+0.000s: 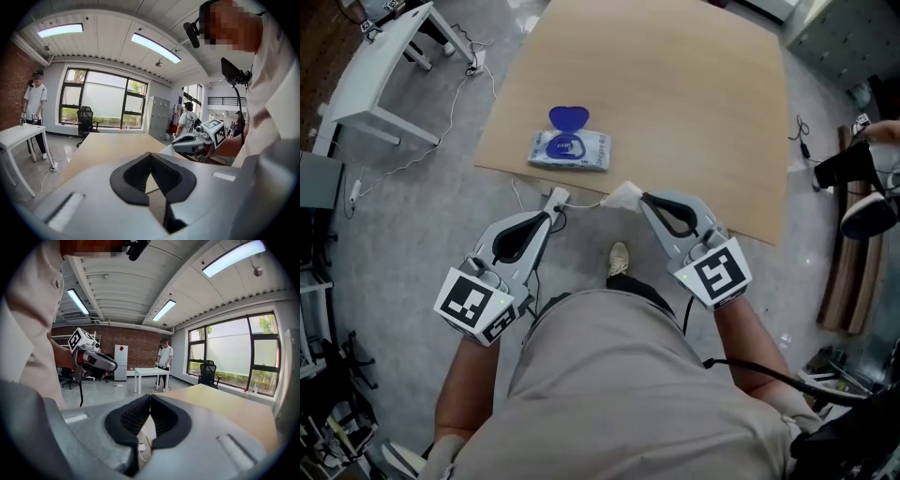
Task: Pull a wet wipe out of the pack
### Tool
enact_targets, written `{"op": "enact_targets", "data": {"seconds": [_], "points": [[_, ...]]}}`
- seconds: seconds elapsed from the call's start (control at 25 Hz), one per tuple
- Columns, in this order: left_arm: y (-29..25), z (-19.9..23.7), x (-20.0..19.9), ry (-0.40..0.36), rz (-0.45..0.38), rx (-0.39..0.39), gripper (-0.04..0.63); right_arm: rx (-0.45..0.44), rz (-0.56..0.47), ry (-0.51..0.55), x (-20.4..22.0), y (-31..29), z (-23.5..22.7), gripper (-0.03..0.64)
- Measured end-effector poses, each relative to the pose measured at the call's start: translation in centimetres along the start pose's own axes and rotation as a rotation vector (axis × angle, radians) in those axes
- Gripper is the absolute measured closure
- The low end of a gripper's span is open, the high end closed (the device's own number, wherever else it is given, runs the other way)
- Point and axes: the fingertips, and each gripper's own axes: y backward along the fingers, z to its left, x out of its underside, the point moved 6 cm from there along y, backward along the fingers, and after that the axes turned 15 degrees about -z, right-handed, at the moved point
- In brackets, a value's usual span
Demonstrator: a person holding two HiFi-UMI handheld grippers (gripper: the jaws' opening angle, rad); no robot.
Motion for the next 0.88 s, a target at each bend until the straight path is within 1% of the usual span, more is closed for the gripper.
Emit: {"op": "enact_targets", "data": {"seconds": [0.16, 0.28, 0.4, 0.52, 0.64, 0.8, 0.88], "points": [[5.1, -1.5, -0.8, 0.007, -0.034, 0.026, 0.589, 0.043, -0.023, -0.003, -2.2, 1.1, 4.5, 0.612], [9.5, -2.7, -1.5, 0.002, -0.062, 0.047, 0.589, 0.069, -0.028, 0.021, -3.8, 1.9, 8.4, 0.612], [13.8, -4.4, -1.5, -0.007, -0.064, 0.082, 0.589, 0.092, -0.029, 0.045, -4.8, 3.0, 13.1, 0.612], [18.0, -6.1, -0.7, 0.008, -0.068, 0.118, 0.589, 0.107, -0.021, 0.045, -5.6, 4.3, 18.2, 0.612], [20.5, -7.4, 0.3, 0.021, -0.069, 0.141, 0.589, 0.118, -0.01, 0.032, -6.1, 5.7, 22.0, 0.612], [22.3, -9.4, 0.5, 0.015, -0.077, 0.153, 0.589, 0.124, 0.032, 0.058, -6.2, 8.7, 24.5, 0.612], [23.0, -10.6, 0.2, 0.011, -0.088, 0.151, 0.589, 0.115, 0.0, 0.058, -6.8, 9.8, 25.4, 0.612]]}}
